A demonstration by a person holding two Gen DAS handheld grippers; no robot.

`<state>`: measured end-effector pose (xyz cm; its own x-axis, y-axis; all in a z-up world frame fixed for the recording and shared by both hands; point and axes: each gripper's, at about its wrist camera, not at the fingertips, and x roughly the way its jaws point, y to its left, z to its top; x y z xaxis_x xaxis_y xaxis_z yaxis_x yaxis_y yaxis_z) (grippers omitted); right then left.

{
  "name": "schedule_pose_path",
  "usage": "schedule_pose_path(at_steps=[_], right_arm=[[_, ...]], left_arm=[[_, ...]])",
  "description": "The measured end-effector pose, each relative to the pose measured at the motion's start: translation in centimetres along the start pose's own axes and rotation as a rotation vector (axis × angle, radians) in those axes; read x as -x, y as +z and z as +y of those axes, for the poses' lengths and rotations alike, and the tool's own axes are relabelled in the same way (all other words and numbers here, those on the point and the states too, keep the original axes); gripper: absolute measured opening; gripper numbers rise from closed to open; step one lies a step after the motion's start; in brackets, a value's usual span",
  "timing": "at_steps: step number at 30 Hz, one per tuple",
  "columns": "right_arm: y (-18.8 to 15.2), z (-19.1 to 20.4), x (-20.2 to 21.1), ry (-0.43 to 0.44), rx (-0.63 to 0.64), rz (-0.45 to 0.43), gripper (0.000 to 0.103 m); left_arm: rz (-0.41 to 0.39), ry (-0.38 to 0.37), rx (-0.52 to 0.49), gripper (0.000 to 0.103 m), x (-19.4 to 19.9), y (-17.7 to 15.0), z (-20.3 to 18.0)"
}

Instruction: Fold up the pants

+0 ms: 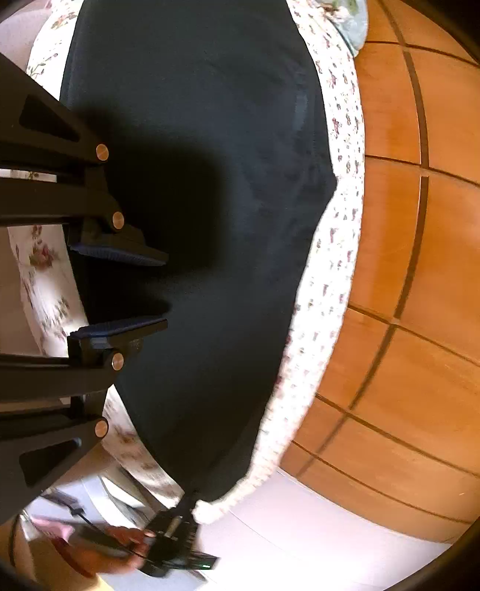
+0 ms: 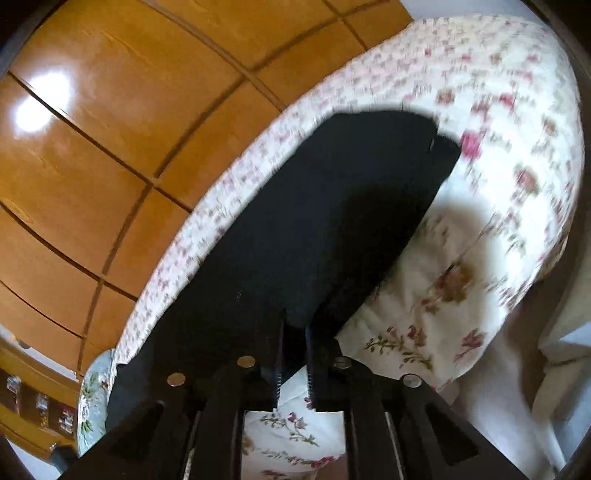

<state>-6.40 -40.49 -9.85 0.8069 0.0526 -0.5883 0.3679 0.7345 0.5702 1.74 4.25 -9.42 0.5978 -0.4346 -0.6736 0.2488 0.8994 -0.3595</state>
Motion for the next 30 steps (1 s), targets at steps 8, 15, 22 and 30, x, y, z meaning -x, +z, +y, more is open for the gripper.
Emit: schedule_pose_path(at_steps=[8,15,22,30], right_arm=[[4.2,3.4,1.3,-0.063,0.232,-0.123,0.017],[7.1,2.4,-6.8,-0.208,0.274,0.026,0.017],[7.0,-0.5,-5.6,-0.243,0.115,-0.024,0.008],[-0.6,14.8,-7.1,0.219,0.479,0.164,0.041]], left_arm=[[-0.043,0.014,-0.022,0.028,-2.0,5.2,-1.3],[0.086,0.11,0.083,0.025,-6.8,5.5,1.6],[0.02,0.033,0.11,0.026,-3.6,4.2,3.2],[-0.073,0.159,0.186,0.027,-1.4,6.5,7.9]])
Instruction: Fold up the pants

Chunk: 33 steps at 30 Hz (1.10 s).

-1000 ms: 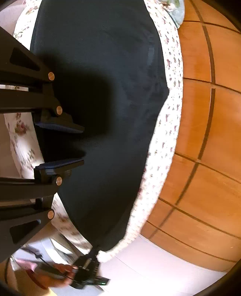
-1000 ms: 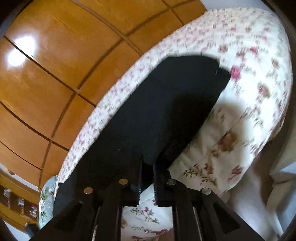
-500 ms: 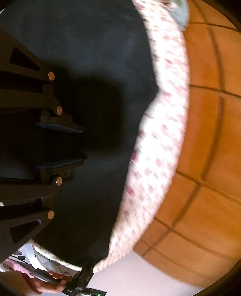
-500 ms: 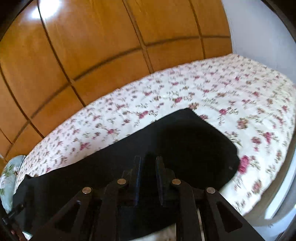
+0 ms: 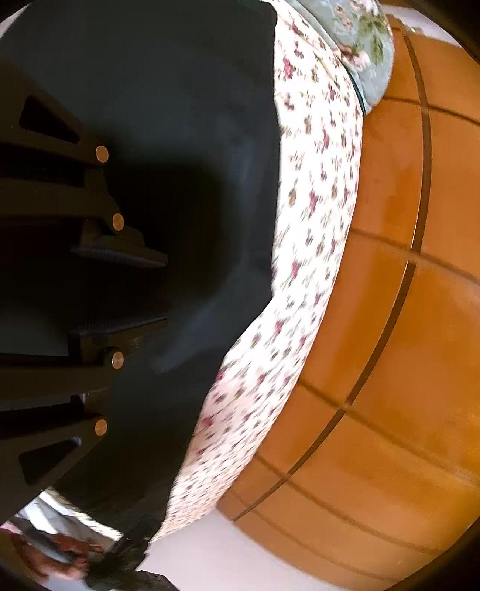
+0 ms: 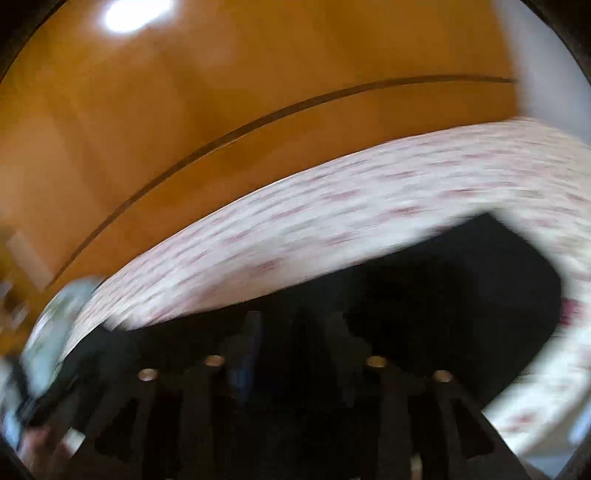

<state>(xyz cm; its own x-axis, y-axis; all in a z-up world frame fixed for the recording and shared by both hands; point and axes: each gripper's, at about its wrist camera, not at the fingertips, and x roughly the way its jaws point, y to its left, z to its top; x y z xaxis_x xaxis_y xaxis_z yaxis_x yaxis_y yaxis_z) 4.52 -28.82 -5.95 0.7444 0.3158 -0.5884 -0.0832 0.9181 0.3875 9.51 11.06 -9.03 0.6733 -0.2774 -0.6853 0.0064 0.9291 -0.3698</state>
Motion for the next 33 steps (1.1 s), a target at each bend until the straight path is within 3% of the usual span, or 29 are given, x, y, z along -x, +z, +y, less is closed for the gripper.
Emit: schedule_pose_path(at_steps=[4,6,10,14,16,18,19,22,27,28,31,33], right_arm=[[0.8,9.2,-6.1,0.231,0.129,0.134,0.041],[0.7,13.6,-9.0,0.307,0.192,0.194,0.041],[0.9,20.4,-15.1,0.362,0.291,0.296,0.041],[1.5,22.9,-21.0,0.367,0.26,0.383,0.041],[1.5,23.5,-24.1,0.382,0.258,0.472,0.04],[1.2,23.9,-25.7,0.374,0.26,0.514,0.019],[1.1,24.3,-26.3,0.33,0.278,0.507,0.012],[0.9,24.0,-28.2,0.256,0.244,0.463,0.008],[0.7,22.7,-28.0,0.282,0.177,0.379,0.006],[1.1,22.3,-27.3,0.3,0.152,0.373,0.008],[2.4,20.0,-22.9,0.333,0.063,0.283,0.031],[2.8,18.5,-18.9,0.299,0.106,0.197,0.033]], left_arm=[[0.0,0.091,-0.002,0.027,-1.0,0.3,2.4],[-0.014,0.043,-0.015,0.027,-1.4,-0.9,3.5],[-0.078,-0.032,0.009,0.027,-1.0,-2.0,4.5],[-0.101,-0.067,0.024,0.027,-0.5,-2.4,5.2],[-0.117,-0.063,0.011,0.027,-0.4,-2.6,4.9],[-0.13,-0.054,-0.004,0.027,-0.7,-2.5,4.9],[-0.135,-0.048,-0.012,0.027,-0.6,-2.7,4.8],[-0.14,-0.048,-0.019,0.027,-0.6,-2.7,4.9],[-0.144,-0.042,-0.026,0.027,-0.6,-2.8,4.8],[-0.132,-0.033,-0.025,0.027,-0.6,-2.6,4.7],[-0.04,0.017,-0.023,0.027,-0.7,-1.4,3.9],[-0.004,-0.004,0.017,0.027,-0.3,-0.2,3.2]])
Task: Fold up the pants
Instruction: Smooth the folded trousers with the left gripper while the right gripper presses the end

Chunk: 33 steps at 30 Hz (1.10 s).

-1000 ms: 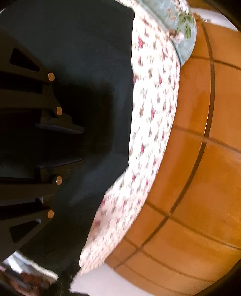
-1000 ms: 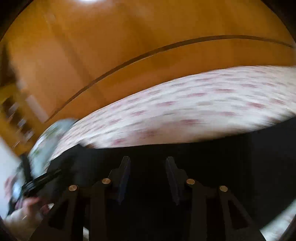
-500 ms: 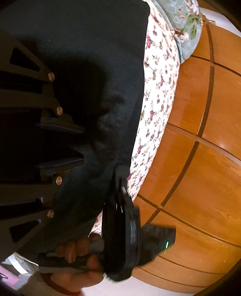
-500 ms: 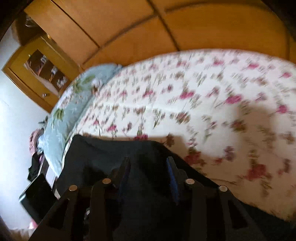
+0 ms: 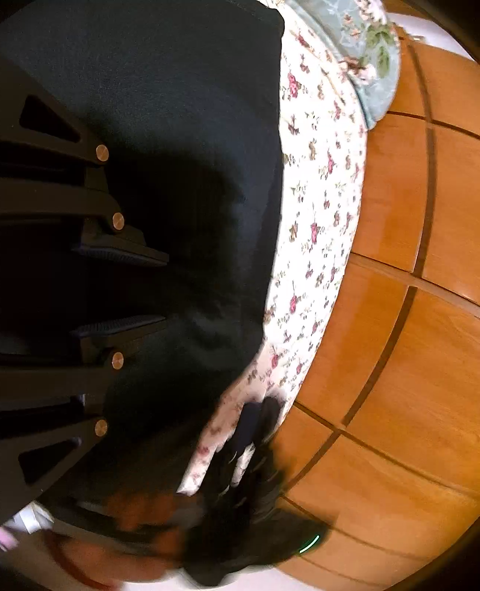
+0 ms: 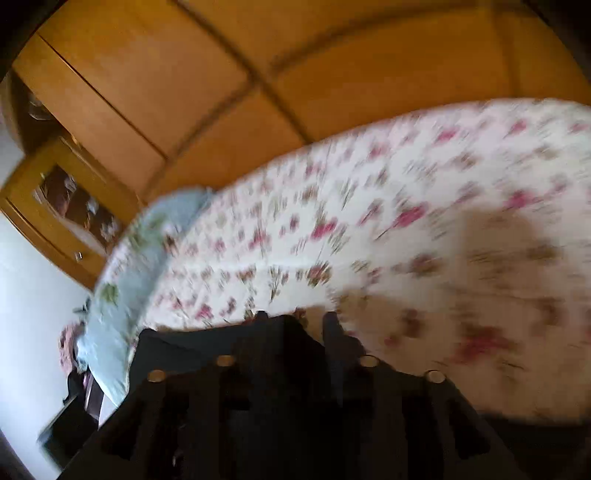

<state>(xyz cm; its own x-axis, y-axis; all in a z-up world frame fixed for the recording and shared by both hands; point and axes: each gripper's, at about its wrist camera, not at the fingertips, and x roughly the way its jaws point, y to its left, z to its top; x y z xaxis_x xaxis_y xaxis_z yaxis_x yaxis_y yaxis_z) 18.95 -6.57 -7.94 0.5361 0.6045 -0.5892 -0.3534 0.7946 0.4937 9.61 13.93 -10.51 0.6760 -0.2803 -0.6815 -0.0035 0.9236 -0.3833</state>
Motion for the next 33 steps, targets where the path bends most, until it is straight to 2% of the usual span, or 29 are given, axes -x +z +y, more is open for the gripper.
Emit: schedule_pose_path(at_steps=[1,3,6,7,9,10,13,17,20,22,24,26,28,33], right_arm=[[-0.6,-0.1,1.9,-0.056,0.045,-0.025,0.033],[-1.9,-0.6,4.3,-0.137,0.112,-0.028,0.032],[-3.4,-2.4,6.2,-0.211,0.155,0.005,0.026],[-3.9,-3.0,6.4,-0.244,0.168,0.017,0.025],[-4.5,-4.5,6.2,-0.297,0.17,0.037,0.025],[-4.6,-5.1,6.3,-0.305,0.163,0.037,0.022],[-4.9,-6.8,6.2,-0.341,0.124,0.0,0.008],[-5.4,-7.8,6.0,-0.36,0.088,-0.048,0.008],[-5.3,-8.1,6.3,-0.331,0.069,-0.059,0.008],[-5.4,-8.0,7.7,-0.293,0.04,-0.09,0.01],[-5.9,-7.6,10.7,-0.287,0.01,-0.169,0.019],[-6.7,-7.4,13.3,-0.273,-0.022,-0.224,0.033],[-7.7,-7.8,16.1,-0.269,-0.053,-0.26,0.036],[-10.8,-11.0,22.4,-0.38,-0.158,-0.296,0.036]], left_arm=[[-0.011,-0.034,0.022,0.027,0.3,0.8,-0.6],[-0.023,-0.051,0.01,0.029,0.1,2.0,-2.1],[0.041,-0.045,-0.109,0.029,-3.2,3.8,-5.4],[0.065,-0.03,-0.135,0.029,-4.3,4.1,-5.9],[0.123,0.058,-0.204,0.029,-7.2,4.3,-6.8],[0.126,0.098,-0.219,0.029,-8.5,4.2,-6.7],[0.102,0.08,-0.198,0.031,-9.3,4.3,-5.8],[0.093,0.042,-0.153,0.029,-9.5,4.2,-4.6],[0.09,0.029,-0.146,0.029,-9.3,4.2,-4.6],[0.089,0.015,-0.139,0.029,-8.8,4.1,-4.7],[0.078,0.001,-0.126,0.03,-7.7,3.7,-4.6],[0.049,0.001,-0.101,0.031,-6.2,3.0,-4.2],[0.012,0.012,-0.091,0.031,-4.8,1.6,-3.8],[-0.031,0.073,-0.134,0.032,-3.1,-0.8,-4.2]])
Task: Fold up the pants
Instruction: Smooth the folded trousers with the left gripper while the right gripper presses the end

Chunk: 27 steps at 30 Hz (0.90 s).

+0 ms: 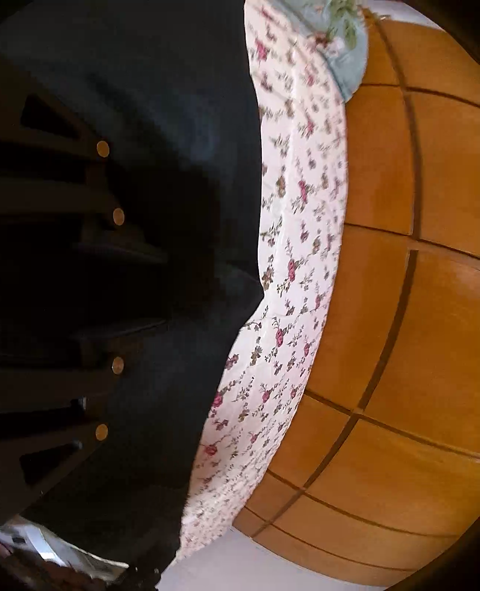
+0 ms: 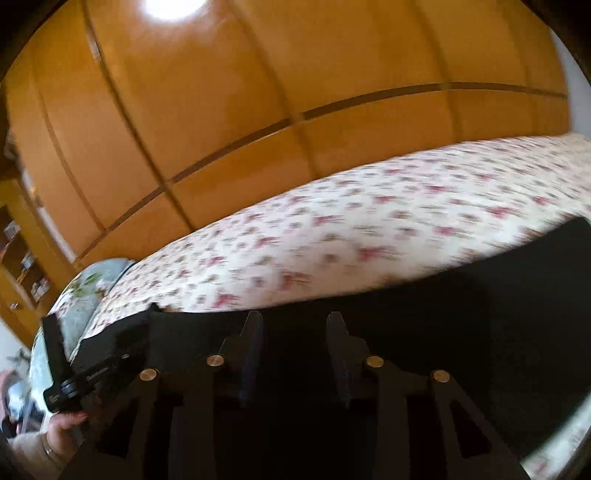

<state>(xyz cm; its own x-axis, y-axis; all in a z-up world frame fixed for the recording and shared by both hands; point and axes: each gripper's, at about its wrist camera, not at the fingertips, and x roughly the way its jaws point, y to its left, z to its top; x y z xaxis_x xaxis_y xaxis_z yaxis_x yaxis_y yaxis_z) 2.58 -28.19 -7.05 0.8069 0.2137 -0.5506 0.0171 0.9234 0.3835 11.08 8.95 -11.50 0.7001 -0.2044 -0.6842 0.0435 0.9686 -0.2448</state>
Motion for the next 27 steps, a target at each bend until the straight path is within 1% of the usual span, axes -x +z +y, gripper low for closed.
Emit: schedule_pose_path(at_steps=[3,4,6,7,8,10,12,15,17,19,21,22,23,24,26,27], right_arm=[[-0.6,-4.7,2.9,-0.064,-0.138,-0.036,0.036],[-0.9,-6.5,4.0,-0.097,-0.194,-0.052,0.038],[-1.5,-9.6,6.0,-0.158,-0.282,-0.089,0.051],[-1.9,-11.0,7.0,-0.18,-0.326,-0.109,0.062],[-2.3,-12.5,7.8,-0.198,-0.371,-0.124,0.065],[-2.9,-15.4,9.3,-0.21,-0.468,-0.156,0.065],[-2.9,-17.6,9.7,-0.211,-0.528,-0.172,0.065],[-2.3,-20.4,8.7,-0.219,-0.597,-0.143,0.065],[-1.9,-21.4,8.1,-0.198,-0.638,-0.158,0.065],[-1.1,-21.8,7.6,-0.208,-0.645,-0.178,0.065],[-0.2,-22.0,7.1,-0.228,-0.644,-0.183,0.063],[0.1,-21.9,6.8,-0.25,-0.643,-0.175,0.054],[0.2,-21.8,6.7,-0.275,-0.641,-0.165,0.042],[0.3,-21.9,6.6,-0.286,-0.637,-0.156,0.039],[0.5,-21.5,6.8,-0.288,-0.614,-0.15,0.026],[0.5,-21.3,7.0,-0.29,-0.601,-0.148,0.024]], left_arm=[[0.001,0.019,-0.006,0.032,0.5,-0.6,0.0],[-0.004,0.025,-0.009,0.032,0.7,-0.8,0.1],[-0.016,0.039,-0.018,0.032,0.8,-1.3,0.0],[-0.031,0.051,-0.031,0.032,1.0,-1.6,-0.1],[-0.038,0.061,-0.042,0.032,1.1,-1.9,-0.3],[-0.043,0.082,-0.059,0.032,1.3,-2.1,-0.6],[-0.042,0.089,-0.056,0.032,1.4,-2.2,-0.7],[-0.034,0.081,-0.038,0.032,1.6,-2.2,-0.4],[-0.024,0.076,-0.027,0.032,1.9,-2.2,-0.2],[-0.026,0.072,-0.01,0.032,2.4,-2.3,0.1],[-0.035,0.085,0.002,0.032,3.0,-2.6,0.5],[-0.039,0.09,0.003,0.032,3.4,-2.8,0.6],[-0.041,0.091,0.002,0.032,3.6,-2.9,0.7],[-0.046,0.097,-0.001,0.032,4.0,-3.1,0.8],[-0.057,0.112,-0.004,0.032,4.5,-3.3,1.1],[-0.061,0.116,-0.003,0.032,4.7,-3.3,1.4]])
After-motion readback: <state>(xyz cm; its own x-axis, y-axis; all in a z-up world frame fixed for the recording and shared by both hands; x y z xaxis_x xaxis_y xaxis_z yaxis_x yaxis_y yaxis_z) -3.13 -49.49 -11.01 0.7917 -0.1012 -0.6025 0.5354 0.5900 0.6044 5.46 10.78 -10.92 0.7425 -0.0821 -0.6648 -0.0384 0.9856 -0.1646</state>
